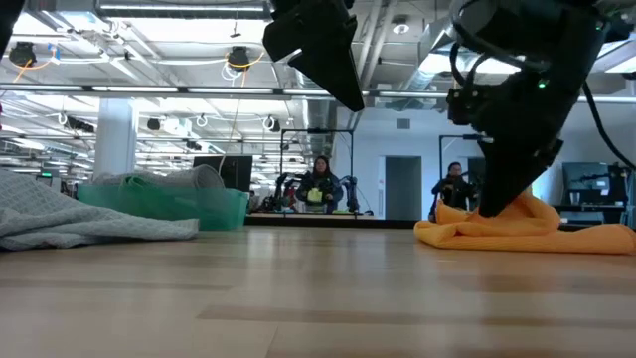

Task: Fold microfiber towels
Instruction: Fold the orange towel, then put the folded orange towel into the bin

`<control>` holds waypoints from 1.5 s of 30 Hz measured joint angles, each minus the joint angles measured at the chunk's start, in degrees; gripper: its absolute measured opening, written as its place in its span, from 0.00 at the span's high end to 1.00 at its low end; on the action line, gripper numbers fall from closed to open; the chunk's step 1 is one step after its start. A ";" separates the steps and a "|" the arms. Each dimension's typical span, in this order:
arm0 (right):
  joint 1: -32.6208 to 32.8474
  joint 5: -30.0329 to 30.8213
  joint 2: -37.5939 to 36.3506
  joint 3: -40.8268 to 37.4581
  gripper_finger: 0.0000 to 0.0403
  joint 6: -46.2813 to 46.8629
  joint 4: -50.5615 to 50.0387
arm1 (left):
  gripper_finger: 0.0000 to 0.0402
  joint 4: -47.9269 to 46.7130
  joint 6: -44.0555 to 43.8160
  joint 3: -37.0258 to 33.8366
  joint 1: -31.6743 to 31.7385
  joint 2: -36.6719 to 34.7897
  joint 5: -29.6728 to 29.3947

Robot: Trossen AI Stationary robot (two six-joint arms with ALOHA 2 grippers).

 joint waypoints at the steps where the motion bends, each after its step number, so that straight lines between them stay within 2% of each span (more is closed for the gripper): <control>1: -0.20 0.85 0.00 0.00 0.45 0.51 -0.03 | 0.63 0.00 -0.02 0.00 0.00 0.00 0.00; 7: -0.85 3.78 0.00 0.00 0.45 4.54 -1.83 | 0.63 -0.02 -0.02 0.00 0.02 0.00 0.00; 18: 0.06 6.74 0.00 0.00 0.45 23.62 -16.00 | 0.63 -0.04 -0.09 0.00 0.02 0.00 0.00; 26: 4.57 6.23 0.00 -0.01 0.45 40.84 -24.40 | 0.63 -0.07 -0.24 -0.02 0.02 0.00 0.00; 31: 7.14 0.54 0.00 0.00 0.45 50.84 -32.02 | 0.63 -0.22 -0.26 -0.02 0.02 0.00 0.00; 37: 10.70 0.87 0.00 3.46 0.45 51.50 -33.03 | 0.63 -0.59 -0.77 -0.02 0.02 0.00 0.02; 41: 13.08 4.40 0.00 8.44 0.45 51.04 -37.64 | 0.63 -0.44 -1.59 -0.02 0.38 0.15 0.45; 45: 16.26 8.39 0.00 14.06 0.45 51.03 -44.51 | 0.63 2.45 -0.45 -1.08 2.25 0.47 6.55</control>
